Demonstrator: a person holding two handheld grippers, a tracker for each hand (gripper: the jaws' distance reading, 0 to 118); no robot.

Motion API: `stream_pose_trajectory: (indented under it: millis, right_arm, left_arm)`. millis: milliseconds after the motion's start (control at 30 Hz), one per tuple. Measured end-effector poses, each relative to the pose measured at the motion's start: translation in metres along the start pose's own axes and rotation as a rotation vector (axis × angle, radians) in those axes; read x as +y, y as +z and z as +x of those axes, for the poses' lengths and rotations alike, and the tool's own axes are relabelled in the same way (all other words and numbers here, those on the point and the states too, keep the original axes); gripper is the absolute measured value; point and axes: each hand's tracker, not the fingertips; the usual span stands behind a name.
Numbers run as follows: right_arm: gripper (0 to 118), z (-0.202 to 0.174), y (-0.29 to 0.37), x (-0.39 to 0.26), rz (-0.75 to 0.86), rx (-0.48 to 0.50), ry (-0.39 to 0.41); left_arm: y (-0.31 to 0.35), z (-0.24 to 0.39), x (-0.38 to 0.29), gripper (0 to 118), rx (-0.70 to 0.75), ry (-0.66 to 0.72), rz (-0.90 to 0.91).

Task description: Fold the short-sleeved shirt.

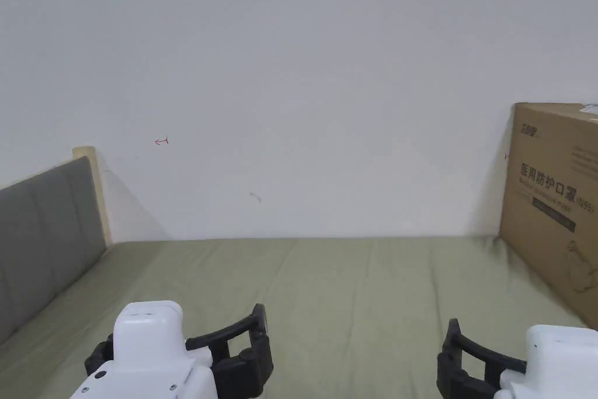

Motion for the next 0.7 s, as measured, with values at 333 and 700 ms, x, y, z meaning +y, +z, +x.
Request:
stream_pose_trajectory:
  millis: [333, 700]
  right_arm:
    - [0, 0.004, -0.004, 0.007, -0.060, 0.052, -0.090]
    - [0, -0.044, -0.017, 0.010, -0.042, 0.213, -0.039]
  left_arm:
    - [0.000, -0.002, -0.005, 0, -0.026, -0.017, -0.005]
    - [0.019, -0.041, 0.009, 0, 0.072, 0.013, -0.009]
